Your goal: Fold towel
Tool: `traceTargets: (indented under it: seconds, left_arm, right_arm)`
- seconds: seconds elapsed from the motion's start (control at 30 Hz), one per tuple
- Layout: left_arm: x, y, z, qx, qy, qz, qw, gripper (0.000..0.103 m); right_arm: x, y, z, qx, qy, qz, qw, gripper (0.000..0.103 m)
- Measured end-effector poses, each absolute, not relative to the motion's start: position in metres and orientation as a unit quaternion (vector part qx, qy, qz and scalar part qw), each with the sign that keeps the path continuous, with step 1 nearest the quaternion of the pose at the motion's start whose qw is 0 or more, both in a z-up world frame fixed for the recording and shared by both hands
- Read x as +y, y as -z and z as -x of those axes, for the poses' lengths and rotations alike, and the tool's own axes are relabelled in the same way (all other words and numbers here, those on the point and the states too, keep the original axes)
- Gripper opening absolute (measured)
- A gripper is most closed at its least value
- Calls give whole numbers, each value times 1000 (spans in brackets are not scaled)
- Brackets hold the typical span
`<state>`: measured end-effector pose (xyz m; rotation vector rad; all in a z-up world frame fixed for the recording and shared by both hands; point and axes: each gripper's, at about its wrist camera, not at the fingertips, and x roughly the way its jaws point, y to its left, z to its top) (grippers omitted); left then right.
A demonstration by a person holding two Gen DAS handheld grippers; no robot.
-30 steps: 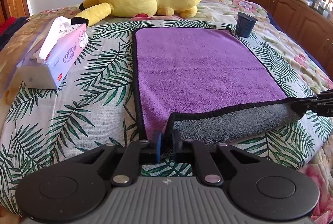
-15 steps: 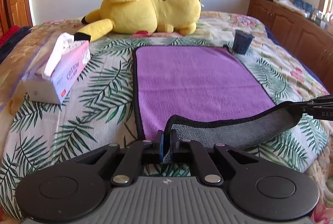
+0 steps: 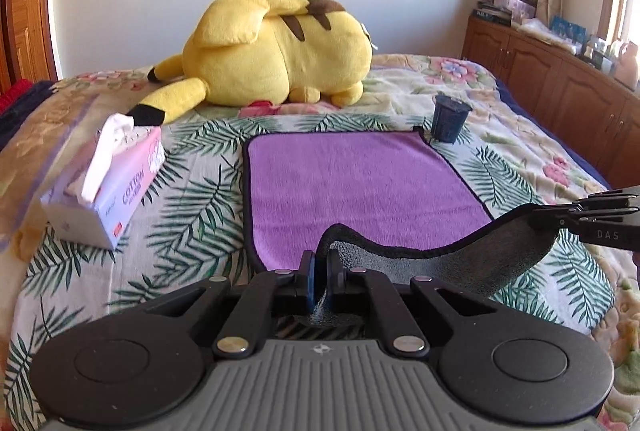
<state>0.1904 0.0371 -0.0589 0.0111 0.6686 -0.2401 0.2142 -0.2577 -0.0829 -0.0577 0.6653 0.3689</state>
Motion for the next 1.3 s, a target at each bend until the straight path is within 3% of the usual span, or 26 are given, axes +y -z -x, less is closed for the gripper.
traceTargets:
  seconds: [1.3]
  left_arm:
    - [37,52,-243,311,113,-29,943,0]
  right_arm:
    - [-255,75,-255,257,-185,45,947,4]
